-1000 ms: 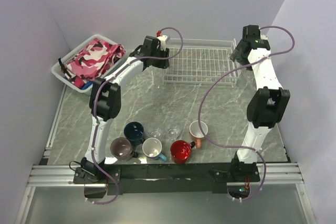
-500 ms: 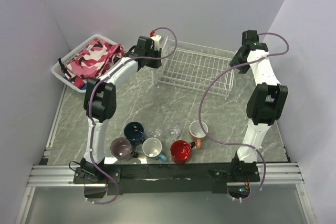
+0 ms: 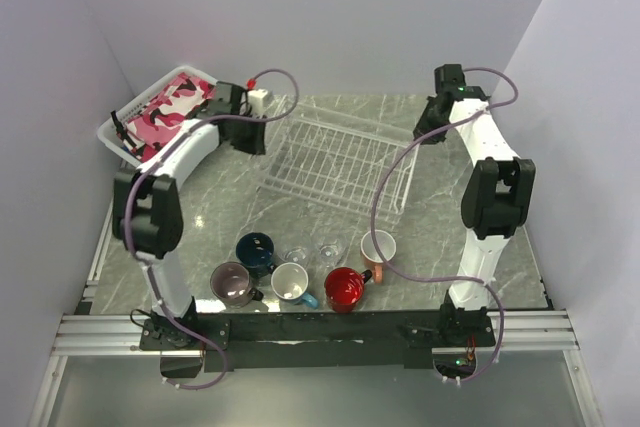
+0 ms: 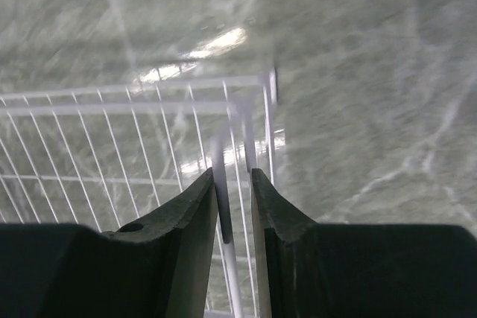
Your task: Load the cups into the dish rack
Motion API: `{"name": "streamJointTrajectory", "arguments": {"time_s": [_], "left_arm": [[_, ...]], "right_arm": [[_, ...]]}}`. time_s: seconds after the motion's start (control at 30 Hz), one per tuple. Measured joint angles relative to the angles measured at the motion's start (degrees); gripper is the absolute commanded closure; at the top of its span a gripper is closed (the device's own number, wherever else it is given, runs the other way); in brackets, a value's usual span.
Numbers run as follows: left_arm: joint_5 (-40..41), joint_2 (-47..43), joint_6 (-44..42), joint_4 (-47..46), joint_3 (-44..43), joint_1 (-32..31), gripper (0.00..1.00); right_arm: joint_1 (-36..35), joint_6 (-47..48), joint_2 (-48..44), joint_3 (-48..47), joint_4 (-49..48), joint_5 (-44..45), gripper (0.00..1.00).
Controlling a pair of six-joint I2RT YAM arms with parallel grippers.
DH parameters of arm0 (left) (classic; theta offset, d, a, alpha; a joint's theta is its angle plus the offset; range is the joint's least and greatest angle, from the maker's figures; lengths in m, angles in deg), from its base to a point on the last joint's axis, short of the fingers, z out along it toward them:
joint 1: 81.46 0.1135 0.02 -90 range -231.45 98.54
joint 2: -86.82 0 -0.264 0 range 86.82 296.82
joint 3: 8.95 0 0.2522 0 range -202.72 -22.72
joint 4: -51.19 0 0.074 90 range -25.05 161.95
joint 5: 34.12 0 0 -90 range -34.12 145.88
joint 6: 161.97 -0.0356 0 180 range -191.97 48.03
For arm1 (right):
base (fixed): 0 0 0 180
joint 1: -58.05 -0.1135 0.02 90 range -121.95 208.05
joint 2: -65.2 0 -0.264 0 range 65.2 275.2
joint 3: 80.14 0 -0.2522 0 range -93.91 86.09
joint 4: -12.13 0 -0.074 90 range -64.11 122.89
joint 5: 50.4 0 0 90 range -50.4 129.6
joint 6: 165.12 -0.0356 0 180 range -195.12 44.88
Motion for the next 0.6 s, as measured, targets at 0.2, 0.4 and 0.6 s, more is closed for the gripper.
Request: {"name": "streamJointTrajectory", "arguments": {"time_s": [0.2,0.4,0.6], "left_arm": [[-0.6,-12.6,-5.0,8.1,12.0,3.7,0.68],[-5.6,-20.9,-8.1,13.4,16.7,3.1,0.34],[-8.8,-22.9,-9.3,14.6,17.6,2.8,0.38]], "right_arm": [[-4.7,0.5,0.0,0.0,-0.1,-1.9,0.71],[-5.9,0.6,0.7,-1.1,-0.1,-4.0,0.72],[-5.7,0.4,3.5,-4.4,-0.3,-6.1,0.72]]}}
